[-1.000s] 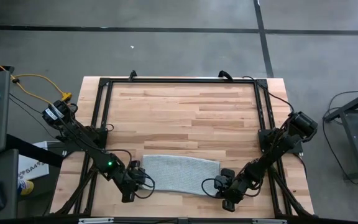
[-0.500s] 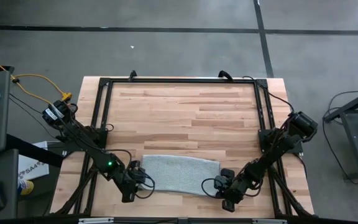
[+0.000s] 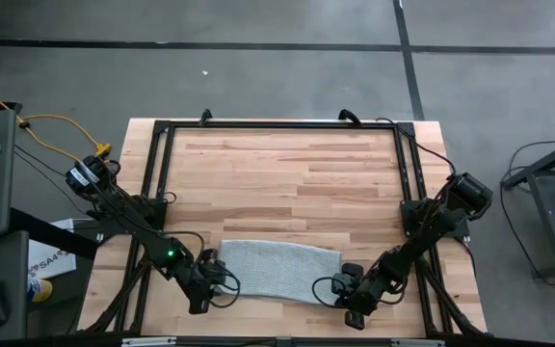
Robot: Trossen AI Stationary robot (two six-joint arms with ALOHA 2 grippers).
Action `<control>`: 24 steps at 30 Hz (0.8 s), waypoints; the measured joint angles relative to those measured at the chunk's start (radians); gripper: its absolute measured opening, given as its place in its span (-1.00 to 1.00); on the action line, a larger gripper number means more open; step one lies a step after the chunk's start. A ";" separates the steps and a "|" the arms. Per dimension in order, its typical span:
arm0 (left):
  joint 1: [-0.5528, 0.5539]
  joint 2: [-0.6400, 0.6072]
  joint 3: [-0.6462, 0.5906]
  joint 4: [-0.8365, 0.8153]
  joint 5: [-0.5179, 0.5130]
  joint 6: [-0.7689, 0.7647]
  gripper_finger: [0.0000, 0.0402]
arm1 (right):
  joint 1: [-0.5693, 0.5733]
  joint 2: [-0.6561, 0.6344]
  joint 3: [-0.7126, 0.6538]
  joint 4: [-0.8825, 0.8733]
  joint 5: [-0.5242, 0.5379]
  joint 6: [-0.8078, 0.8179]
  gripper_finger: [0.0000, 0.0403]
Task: Fold microfiber towels
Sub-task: Fold the gray microfiber cloth
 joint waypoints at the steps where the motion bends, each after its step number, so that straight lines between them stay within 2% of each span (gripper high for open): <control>1: 0.000 0.000 0.000 0.000 0.000 0.000 -0.18 | 0.000 0.000 0.000 -0.001 -0.001 0.000 -0.92; 18: 0.000 0.000 0.000 0.000 -0.001 -0.008 -0.18 | 0.000 0.000 0.000 -0.002 -0.031 -0.007 -0.92; 21: 0.000 0.000 0.000 0.000 -0.001 -0.008 -0.18 | 0.000 0.000 0.000 -0.002 -0.032 -0.007 -0.85; 24: 0.000 0.000 0.000 0.007 0.001 -0.008 -0.18 | 0.000 0.000 0.000 -0.002 -0.031 -0.008 -0.70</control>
